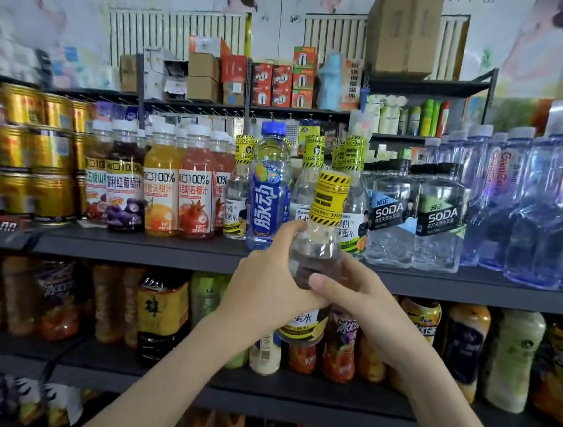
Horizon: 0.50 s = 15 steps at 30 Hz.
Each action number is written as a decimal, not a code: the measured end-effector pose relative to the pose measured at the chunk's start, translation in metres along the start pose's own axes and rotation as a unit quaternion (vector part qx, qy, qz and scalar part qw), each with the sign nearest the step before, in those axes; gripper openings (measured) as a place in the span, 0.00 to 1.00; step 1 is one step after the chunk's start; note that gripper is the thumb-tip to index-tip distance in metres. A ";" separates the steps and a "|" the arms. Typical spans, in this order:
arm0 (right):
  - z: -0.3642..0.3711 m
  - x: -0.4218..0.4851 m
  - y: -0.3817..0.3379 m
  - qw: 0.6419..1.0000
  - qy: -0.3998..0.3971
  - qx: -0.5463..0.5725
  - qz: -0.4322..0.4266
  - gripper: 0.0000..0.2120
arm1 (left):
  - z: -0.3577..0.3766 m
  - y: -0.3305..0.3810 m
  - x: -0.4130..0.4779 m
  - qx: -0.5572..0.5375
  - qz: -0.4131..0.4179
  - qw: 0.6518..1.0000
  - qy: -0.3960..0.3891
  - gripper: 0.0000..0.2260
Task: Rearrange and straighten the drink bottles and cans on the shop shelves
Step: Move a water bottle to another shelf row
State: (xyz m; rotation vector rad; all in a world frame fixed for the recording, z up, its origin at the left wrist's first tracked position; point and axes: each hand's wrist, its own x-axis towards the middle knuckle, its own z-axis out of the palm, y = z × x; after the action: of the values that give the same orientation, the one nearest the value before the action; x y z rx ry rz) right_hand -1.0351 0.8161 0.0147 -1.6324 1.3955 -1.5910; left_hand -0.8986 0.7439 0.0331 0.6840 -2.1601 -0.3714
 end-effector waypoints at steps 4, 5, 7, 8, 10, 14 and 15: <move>0.001 0.007 -0.007 0.997 0.065 -0.045 -0.017 0.18 | 0.002 0.001 0.006 -0.004 0.022 1.000 -0.001 0.38; 0.001 0.008 -0.009 0.995 0.084 -0.050 -0.022 0.16 | 0.002 0.000 0.008 -0.036 0.021 0.999 -0.008 0.38; 0.000 0.010 -0.009 0.993 0.108 -0.037 -0.027 0.11 | 0.003 -0.005 0.011 -0.098 0.028 0.994 -0.030 0.40; -0.001 0.011 -0.010 0.993 0.117 -0.019 -0.025 0.12 | 0.004 -0.008 0.011 -0.111 0.030 0.992 -0.043 0.42; -0.003 0.013 -0.012 0.991 0.133 0.032 -0.010 0.19 | 0.005 -0.014 0.008 -0.105 0.022 0.992 -0.065 0.44; -0.003 0.012 -0.014 0.988 0.128 0.091 -0.002 0.22 | 0.012 -0.022 0.002 -0.156 0.015 0.987 -0.024 0.39; -0.002 0.012 -0.014 0.988 0.131 0.085 -0.001 0.29 | 0.014 -0.022 0.001 -0.169 0.015 0.985 -0.012 0.39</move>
State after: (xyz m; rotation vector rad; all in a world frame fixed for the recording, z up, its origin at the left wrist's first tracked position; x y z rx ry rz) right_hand -1.0346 0.8117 0.0321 -1.3651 1.3386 -1.9237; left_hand -0.9023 0.7264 0.0144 0.4560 -2.0580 -0.7128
